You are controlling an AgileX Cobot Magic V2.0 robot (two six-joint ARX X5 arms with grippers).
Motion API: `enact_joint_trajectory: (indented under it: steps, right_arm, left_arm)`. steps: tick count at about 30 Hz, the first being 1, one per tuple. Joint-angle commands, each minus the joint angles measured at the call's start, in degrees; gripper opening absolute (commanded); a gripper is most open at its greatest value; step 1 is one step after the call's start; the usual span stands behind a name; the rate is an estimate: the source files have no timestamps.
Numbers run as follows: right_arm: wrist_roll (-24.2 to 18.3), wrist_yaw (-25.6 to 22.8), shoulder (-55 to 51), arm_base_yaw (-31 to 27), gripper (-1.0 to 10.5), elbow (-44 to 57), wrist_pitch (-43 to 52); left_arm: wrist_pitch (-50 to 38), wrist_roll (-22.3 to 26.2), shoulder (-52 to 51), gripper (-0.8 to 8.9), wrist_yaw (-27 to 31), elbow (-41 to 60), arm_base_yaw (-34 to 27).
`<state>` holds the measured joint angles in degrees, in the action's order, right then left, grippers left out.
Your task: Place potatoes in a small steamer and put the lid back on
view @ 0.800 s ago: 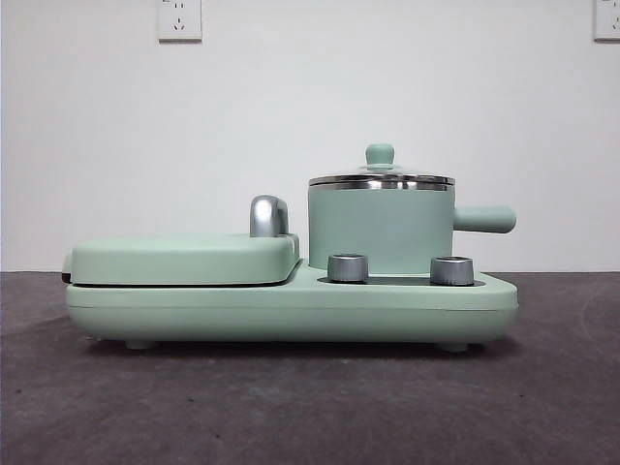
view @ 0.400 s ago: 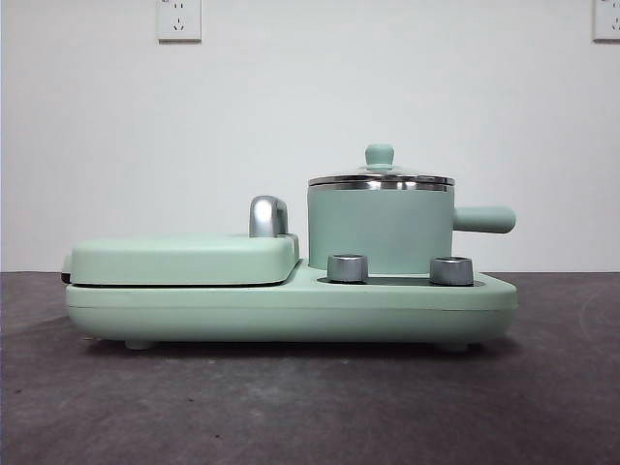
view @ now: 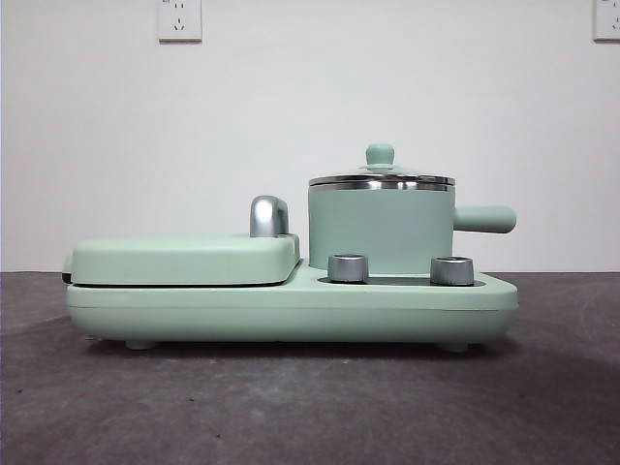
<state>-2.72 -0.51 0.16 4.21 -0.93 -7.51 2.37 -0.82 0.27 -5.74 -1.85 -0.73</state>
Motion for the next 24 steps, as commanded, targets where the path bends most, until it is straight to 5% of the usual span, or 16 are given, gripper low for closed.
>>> enact_joint_trajectory:
  steps: [1, 24]
  right_arm:
    - [0.8, -1.1, 0.0, 0.0, 0.3, 0.2, 1.4]
    - [0.8, -1.0, 0.0, 0.1, 0.3, 0.2, 1.7]
  left_arm:
    - [-0.6, 0.5, -0.1, 0.09, 0.2, 1.1, -0.1]
    - [-0.7, 0.5, -0.1, 0.09, 0.2, 1.0, -0.1]
